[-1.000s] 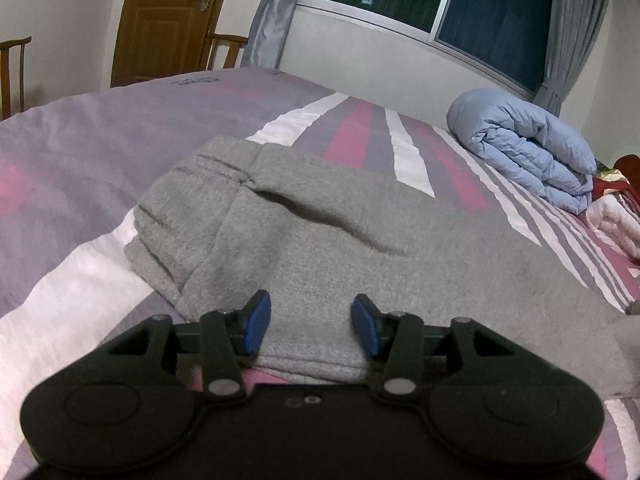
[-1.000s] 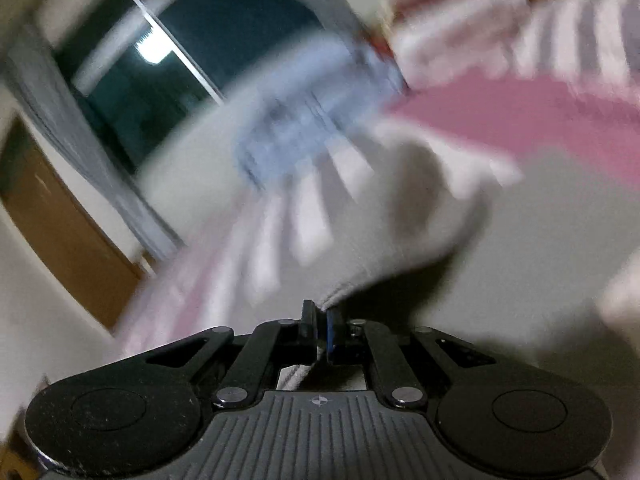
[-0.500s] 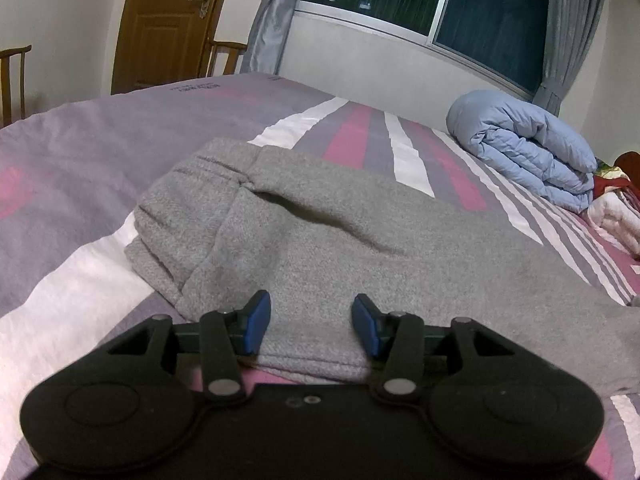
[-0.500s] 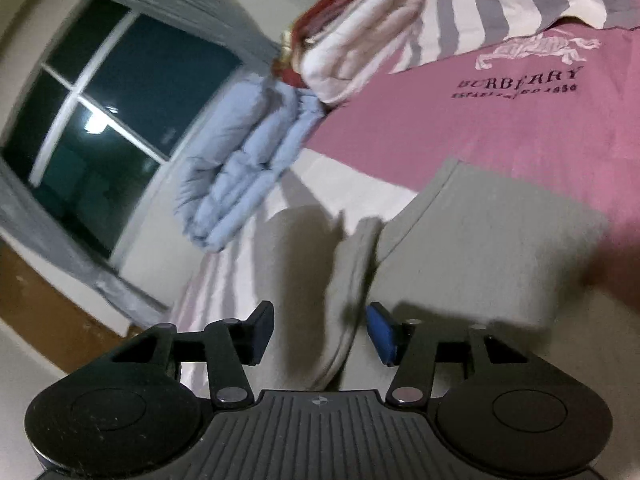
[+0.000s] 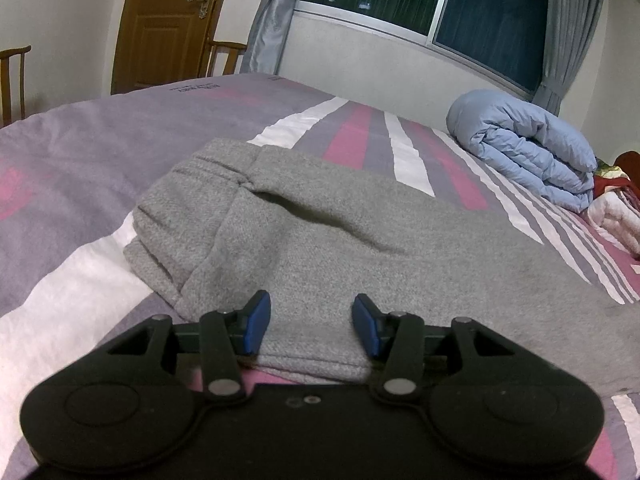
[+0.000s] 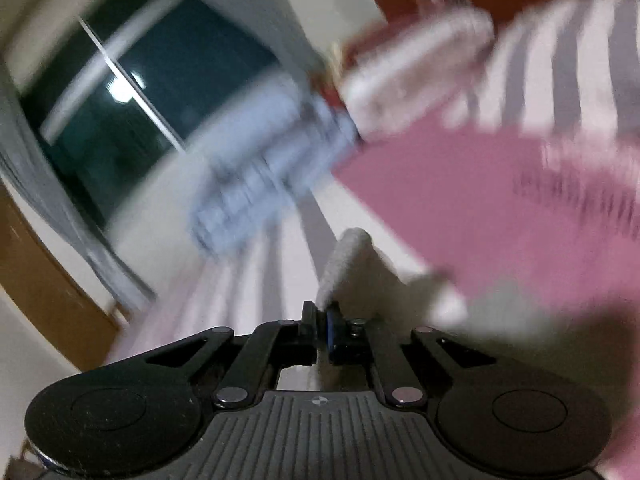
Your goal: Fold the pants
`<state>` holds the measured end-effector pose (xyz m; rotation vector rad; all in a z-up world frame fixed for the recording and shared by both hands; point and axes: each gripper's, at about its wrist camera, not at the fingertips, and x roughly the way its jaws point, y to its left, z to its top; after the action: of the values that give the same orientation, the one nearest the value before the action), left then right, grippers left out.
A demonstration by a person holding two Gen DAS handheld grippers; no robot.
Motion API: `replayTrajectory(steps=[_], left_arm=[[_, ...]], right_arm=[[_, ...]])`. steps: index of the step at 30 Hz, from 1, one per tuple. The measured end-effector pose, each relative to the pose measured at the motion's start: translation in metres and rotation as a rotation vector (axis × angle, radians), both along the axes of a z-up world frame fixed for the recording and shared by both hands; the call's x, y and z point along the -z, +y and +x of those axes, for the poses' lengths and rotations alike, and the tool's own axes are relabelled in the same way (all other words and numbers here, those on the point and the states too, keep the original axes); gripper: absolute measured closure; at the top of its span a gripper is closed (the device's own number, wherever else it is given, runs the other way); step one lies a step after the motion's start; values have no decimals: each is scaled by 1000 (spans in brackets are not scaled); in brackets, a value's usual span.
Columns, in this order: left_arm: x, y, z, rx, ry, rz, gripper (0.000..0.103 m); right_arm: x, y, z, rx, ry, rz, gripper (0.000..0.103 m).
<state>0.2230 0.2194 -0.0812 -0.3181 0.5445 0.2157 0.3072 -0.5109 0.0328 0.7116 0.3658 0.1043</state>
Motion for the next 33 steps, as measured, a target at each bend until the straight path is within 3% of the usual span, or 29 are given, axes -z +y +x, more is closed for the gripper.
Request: replayTrajectory(steps=[3, 6, 8, 25, 27, 30, 33], left_arm=[[1, 2, -1, 1, -8, -16, 65], [1, 3, -2, 3, -12, -20, 65], [1, 3, -2, 3, -11, -17, 65], [1, 3, -2, 4, -14, -21, 65], [2, 3, -3, 4, -14, -21, 65], [2, 2, -3, 4, -12, -15, 65], [2, 3, -3, 4, -14, -17, 65]], right_arm=[[4, -21, -41, 65, 34, -24, 98], [52, -36, -52, 89, 215, -19, 98], [75, -41, -58, 94, 265, 10, 98], [82, -36, -57, 101, 299, 14, 98], [60, -27, -50, 82, 240, -5, 98], [-7, 0, -43, -9, 32, -75, 98], [-51, 2, -56, -10, -151, -59, 98]])
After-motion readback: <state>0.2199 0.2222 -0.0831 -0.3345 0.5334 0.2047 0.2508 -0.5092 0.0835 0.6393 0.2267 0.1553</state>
